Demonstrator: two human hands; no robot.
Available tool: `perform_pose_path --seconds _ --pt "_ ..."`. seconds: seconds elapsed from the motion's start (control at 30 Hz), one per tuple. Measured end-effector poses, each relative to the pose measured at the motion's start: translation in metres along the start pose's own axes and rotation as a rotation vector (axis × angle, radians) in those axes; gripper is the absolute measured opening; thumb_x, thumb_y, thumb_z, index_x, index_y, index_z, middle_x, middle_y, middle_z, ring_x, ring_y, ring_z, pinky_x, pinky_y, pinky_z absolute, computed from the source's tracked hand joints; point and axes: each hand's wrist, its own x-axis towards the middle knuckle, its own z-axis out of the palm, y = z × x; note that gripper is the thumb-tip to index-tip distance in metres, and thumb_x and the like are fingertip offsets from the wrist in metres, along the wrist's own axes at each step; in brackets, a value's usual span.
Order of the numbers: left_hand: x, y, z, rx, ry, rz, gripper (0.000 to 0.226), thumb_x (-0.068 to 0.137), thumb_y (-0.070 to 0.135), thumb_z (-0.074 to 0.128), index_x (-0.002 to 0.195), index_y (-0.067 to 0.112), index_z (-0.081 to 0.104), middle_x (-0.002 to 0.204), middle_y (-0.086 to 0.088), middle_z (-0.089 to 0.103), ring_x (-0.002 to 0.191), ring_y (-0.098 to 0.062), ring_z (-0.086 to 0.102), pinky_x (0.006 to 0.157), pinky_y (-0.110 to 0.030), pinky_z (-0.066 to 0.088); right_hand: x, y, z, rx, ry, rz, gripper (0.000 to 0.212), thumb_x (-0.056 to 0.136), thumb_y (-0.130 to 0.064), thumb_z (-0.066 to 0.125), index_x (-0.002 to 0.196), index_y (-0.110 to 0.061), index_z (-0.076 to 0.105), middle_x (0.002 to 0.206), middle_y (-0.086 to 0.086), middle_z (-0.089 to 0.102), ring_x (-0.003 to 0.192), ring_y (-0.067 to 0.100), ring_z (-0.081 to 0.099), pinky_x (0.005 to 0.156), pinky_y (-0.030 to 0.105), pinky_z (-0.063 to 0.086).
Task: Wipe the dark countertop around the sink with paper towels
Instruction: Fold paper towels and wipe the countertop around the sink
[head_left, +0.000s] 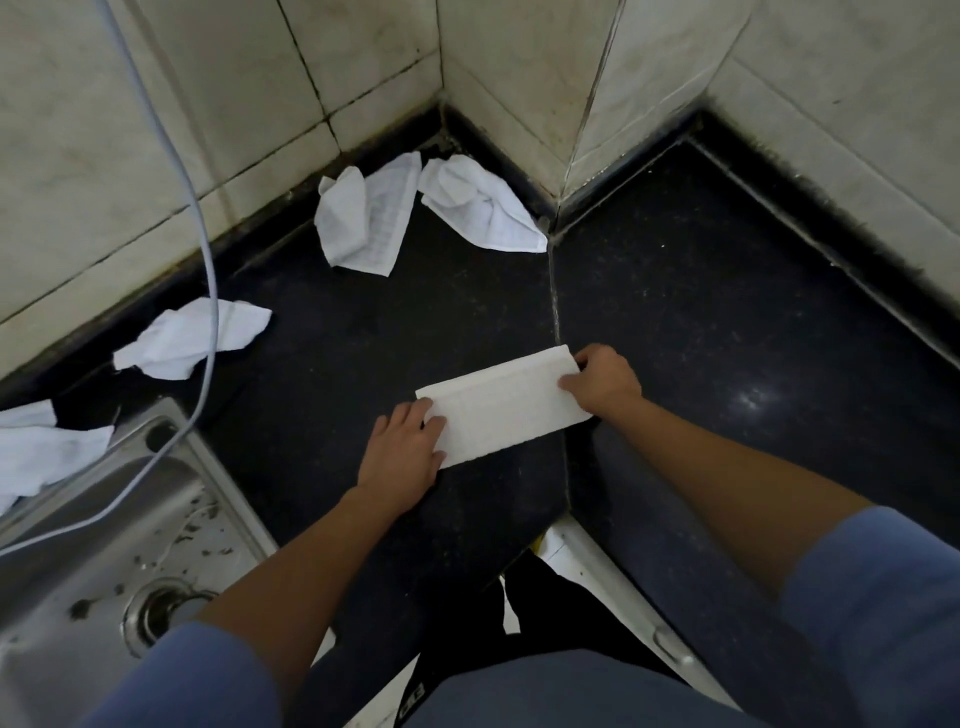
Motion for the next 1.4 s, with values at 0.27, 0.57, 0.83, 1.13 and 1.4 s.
perform_pose_path --seconds 0.27,0.57,0.83,1.13,1.4 --pt "-0.017 -0.021 -0.008 -0.274 0.166 -0.238 0.032 0.087 0.025 0.061 0.117 0.015 0.061 0.121 -0.006 0.052 0.108 -0.023 0.05 0.09 -0.036 0.043 -0.034 -0.043 -0.011 0.557 -0.23 0.034 0.01 0.08 -0.014 0.072 0.085 -0.007 0.066 0.093 0.009 0.067 0.085 0.023 0.065 0.072 0.036 0.055" --pt "-0.044 -0.048 -0.012 -0.351 0.176 -0.402 0.025 0.088 0.022 0.061 0.111 0.015 0.062 0.113 -0.005 0.056 0.104 -0.022 0.052 0.088 -0.036 0.045 -0.06 -0.092 0.09 -0.051 -0.207 -0.276 0.017 0.084 -0.021 0.064 0.096 -0.009 0.062 0.101 0.007 0.067 0.099 0.025 0.06 0.08 0.033 0.048" --pt "-0.026 -0.024 -0.009 -0.346 0.208 -0.256 0.027 0.088 0.022 0.059 0.114 0.012 0.061 0.119 -0.007 0.053 0.105 -0.024 0.052 0.086 -0.04 0.049 -0.053 -0.064 0.074 -0.153 -0.124 -0.566 0.021 0.09 -0.021 0.06 0.108 -0.013 0.066 0.105 0.004 0.066 0.097 0.023 0.062 0.079 0.031 0.049" --pt "-0.001 -0.003 0.012 -0.042 -0.028 -0.004 0.06 0.098 0.041 0.039 0.149 0.014 0.023 0.161 -0.005 0.0 0.148 -0.021 0.001 0.115 -0.04 0.021 -0.028 -0.016 0.055 -0.841 -0.089 -0.857 0.066 0.101 -0.045 0.029 0.154 -0.013 0.005 0.162 0.003 -0.004 0.149 0.019 0.0 0.111 0.043 0.025" --pt "-0.011 -0.003 0.006 -0.079 0.063 -0.022 0.053 0.09 0.036 0.058 0.136 0.011 0.048 0.155 -0.01 0.028 0.143 -0.028 0.025 0.107 -0.045 0.034 -0.021 -0.047 0.041 -0.816 -0.076 -0.845 0.065 0.098 -0.051 0.035 0.151 -0.017 0.021 0.161 0.004 0.013 0.148 0.021 0.009 0.115 0.044 0.018"
